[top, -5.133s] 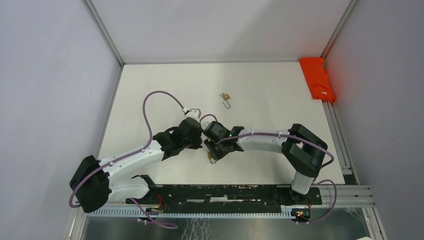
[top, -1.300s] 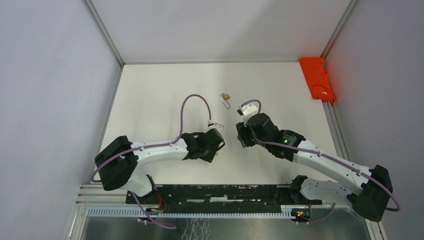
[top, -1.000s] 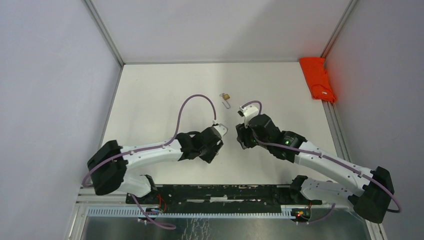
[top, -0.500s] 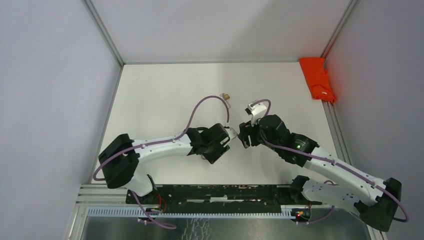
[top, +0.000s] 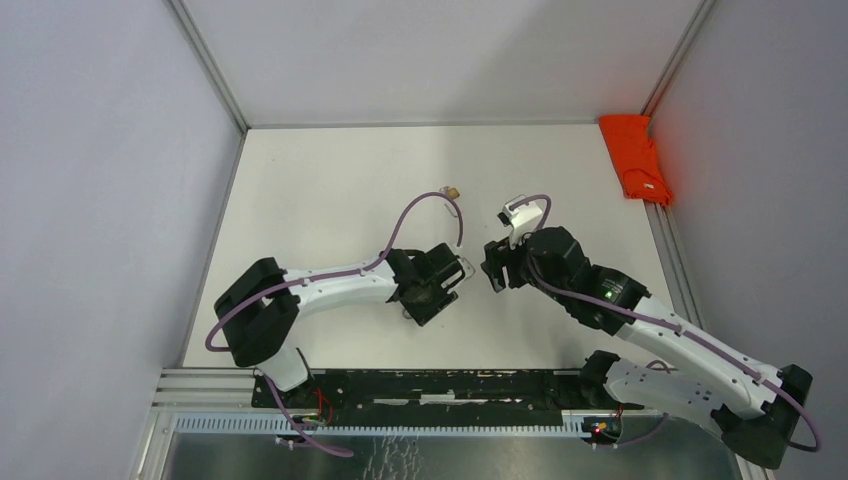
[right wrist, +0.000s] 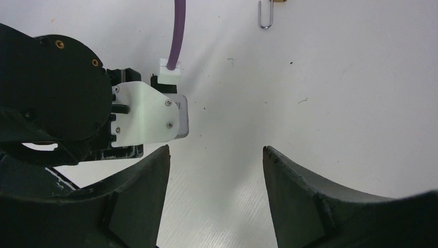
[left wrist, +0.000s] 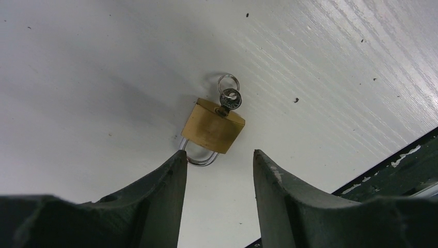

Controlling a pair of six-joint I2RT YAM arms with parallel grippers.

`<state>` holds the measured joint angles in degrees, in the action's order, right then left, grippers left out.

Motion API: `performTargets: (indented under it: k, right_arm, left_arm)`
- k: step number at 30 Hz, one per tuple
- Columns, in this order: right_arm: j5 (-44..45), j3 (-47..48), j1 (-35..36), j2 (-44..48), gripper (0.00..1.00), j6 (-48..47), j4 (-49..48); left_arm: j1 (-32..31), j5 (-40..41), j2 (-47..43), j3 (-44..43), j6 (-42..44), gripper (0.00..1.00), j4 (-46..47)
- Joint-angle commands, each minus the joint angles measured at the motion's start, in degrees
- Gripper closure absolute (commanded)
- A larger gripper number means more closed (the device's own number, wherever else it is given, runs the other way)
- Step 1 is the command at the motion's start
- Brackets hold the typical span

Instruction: Unlock with the key

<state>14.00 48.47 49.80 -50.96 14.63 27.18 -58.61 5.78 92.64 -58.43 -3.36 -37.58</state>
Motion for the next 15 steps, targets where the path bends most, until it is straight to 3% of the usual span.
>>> performTargets:
  k: [1, 15]
  right_arm:
    - [0.9, 3.9, -0.2, 1.6, 0.29, -1.2, 0.2]
    - [0.5, 8.1, -0.2, 2.1, 0.25, -2.1, 2.3]
  left_arm:
    - [0.5, -1.0, 0.5, -0.6, 2.4, 0.44, 1.8]
    - [3.5, -5.5, 4.3, -0.2, 7.0, 0.44, 1.5]
